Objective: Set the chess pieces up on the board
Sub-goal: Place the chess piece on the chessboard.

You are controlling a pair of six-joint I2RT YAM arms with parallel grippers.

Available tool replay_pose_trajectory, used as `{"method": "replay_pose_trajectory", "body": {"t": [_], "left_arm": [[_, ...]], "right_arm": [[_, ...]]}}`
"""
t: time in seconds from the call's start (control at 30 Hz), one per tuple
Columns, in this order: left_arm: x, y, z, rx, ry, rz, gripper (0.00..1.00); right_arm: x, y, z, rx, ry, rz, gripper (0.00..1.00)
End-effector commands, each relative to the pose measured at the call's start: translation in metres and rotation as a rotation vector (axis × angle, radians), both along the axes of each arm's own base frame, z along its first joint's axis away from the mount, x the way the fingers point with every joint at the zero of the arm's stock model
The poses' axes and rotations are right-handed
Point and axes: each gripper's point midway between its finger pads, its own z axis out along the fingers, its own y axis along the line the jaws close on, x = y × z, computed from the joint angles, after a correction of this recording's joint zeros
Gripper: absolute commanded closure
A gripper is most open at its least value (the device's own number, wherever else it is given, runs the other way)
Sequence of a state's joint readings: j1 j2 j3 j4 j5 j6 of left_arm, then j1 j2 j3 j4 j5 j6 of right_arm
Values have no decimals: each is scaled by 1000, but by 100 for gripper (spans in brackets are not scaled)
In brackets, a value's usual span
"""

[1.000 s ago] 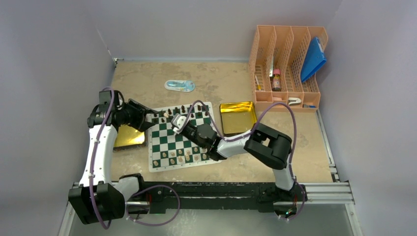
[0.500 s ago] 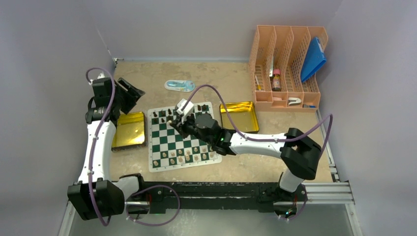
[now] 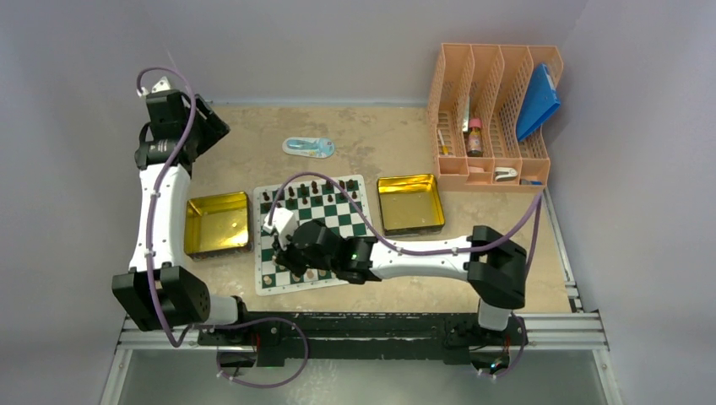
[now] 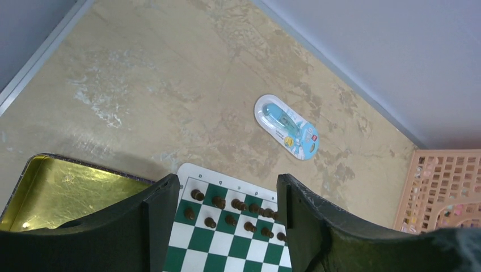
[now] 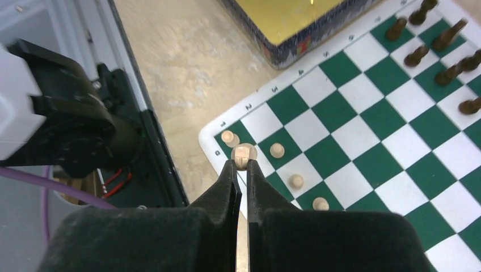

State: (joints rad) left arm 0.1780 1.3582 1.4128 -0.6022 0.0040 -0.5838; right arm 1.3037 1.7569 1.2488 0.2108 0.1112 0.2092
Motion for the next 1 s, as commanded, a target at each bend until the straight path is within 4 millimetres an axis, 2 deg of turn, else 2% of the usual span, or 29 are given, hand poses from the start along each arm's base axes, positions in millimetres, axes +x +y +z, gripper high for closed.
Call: {"method": "replay_pose_trajectory", "body": {"t": [0.0,0.27,0.5,0.63,0.97], "left_arm": [[-5,0,26,20,-19,-41,37],[-20,-1,56,5,-130,-15,37],[-40,13,81,39,-245,107,37],[-45,16,83,41,-247,129,37],[-44,13,79,15,-239,128,37]], "right_arm": [[-4,6,-14,-65,31,-19,100],[-8,12,-42,-125,6,-25,100],[-16,21,-56,-137,16,-4,100],[-13,23,-64,-156,12,-16,100],[-8,26,-77,-182,3,-44,100]]}}
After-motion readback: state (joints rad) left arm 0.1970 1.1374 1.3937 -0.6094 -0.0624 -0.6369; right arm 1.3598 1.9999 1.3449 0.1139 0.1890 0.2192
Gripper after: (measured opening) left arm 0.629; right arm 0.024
